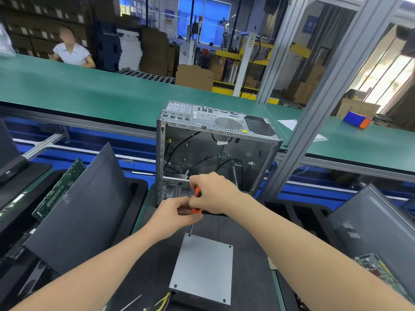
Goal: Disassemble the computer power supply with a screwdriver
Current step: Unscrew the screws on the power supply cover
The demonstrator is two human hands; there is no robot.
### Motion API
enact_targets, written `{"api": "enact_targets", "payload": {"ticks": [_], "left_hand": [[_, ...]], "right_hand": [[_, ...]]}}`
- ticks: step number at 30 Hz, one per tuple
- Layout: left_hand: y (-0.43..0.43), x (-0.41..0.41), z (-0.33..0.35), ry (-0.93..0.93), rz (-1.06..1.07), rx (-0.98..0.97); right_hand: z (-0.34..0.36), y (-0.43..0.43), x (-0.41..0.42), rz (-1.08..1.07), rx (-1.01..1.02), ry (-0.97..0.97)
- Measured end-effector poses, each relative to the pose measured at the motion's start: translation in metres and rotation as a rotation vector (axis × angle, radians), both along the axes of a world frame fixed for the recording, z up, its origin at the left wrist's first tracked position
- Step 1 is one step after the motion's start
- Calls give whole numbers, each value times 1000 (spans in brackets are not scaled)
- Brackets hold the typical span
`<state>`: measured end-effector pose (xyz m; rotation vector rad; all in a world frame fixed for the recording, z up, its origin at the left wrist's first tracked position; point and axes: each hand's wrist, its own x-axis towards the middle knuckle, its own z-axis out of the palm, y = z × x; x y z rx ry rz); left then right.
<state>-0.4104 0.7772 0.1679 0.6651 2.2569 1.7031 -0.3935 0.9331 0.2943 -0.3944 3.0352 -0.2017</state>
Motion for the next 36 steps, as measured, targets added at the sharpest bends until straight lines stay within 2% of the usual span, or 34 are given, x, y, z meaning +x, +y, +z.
{"api": "enact_targets", "payload": {"ticks": [5,12,18,24,29,36], "left_hand": [[-2,-2,2,-35,-34,-7],[1,1,3,15,-9,-26],[5,2,1,58,62,-65],[4,5,2,31,43,-7],[-1,5,5,-2,13,11],[-3,3,7,-8,-2,-12]], "right_hand": [[4,10,-3,102,-73,-100],[5,10,-3,207,-68,-77],[-7,-3,5,-74,228,273],[-9,-8,2,-102,106,113],[-3,-1,3,-6,-21,25],[0,3,-2,142,-58,-38]]}}
